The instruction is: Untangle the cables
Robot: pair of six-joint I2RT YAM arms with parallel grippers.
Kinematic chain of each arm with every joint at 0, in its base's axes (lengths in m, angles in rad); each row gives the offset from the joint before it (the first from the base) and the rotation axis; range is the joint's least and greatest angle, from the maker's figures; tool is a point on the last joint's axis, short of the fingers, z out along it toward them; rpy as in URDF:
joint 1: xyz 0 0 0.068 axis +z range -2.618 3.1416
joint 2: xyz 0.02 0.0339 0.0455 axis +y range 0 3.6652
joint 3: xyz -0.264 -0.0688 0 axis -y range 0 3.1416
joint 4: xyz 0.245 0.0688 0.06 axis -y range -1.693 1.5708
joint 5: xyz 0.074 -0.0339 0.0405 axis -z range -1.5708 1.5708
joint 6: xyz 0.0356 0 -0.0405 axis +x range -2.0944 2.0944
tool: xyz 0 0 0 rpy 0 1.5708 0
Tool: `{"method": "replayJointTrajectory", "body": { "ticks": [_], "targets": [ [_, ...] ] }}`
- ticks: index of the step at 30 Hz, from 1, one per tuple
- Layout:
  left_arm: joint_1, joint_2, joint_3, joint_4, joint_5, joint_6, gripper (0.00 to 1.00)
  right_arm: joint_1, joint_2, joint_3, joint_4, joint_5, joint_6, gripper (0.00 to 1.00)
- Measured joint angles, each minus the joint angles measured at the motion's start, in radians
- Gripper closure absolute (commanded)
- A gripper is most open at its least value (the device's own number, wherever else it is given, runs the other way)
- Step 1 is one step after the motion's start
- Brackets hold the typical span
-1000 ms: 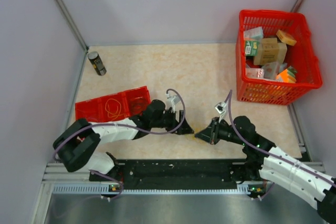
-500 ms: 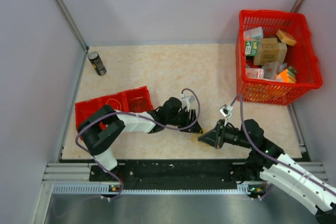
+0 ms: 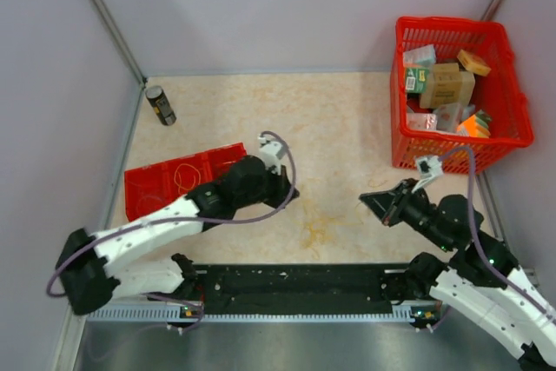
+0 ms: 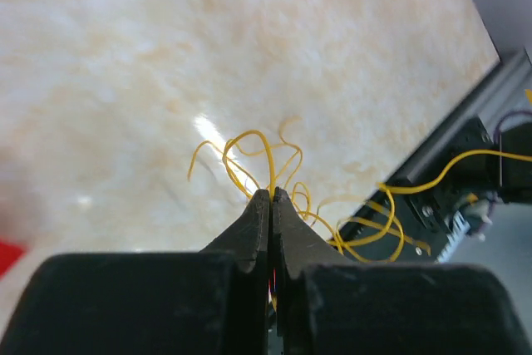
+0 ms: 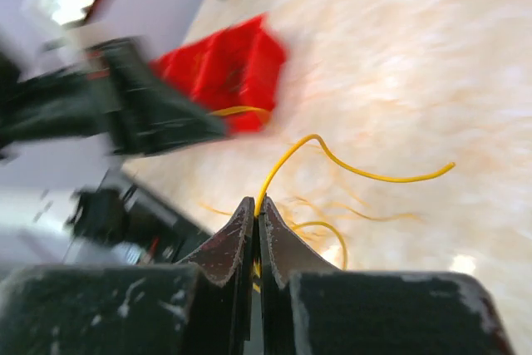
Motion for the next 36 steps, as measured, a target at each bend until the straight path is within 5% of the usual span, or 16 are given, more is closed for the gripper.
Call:
{"method": "replayJointTrajectory", "body": {
  "ticks": [5, 13, 23, 36],
  "targets": [
    [0.002, -0.409, 0.015, -0.218, -0.346, 0.101, 1.00, 0.001, -0.109, 0.101, -0.246, 0.399, 0.049, 1.00],
    [0.003, -0.827, 0.058, -0.414, -0.687, 0.192, 1.00, 0.002, -0.185, 0.188, -0.417, 0.721, 0.096, 1.00],
    [0.003, -0.892, 0.204, -0.515, -0.850, 0.285, 1.00, 0.002, -0.243, 0.453, -0.481, 0.991, -0.002, 1.00],
    [-0.008, -0.896, 0.208, -0.515, -0.797, 0.285, 1.00, 0.006, -0.293, 0.494, -0.491, 0.959, -0.090, 0.99]
  ]
}}
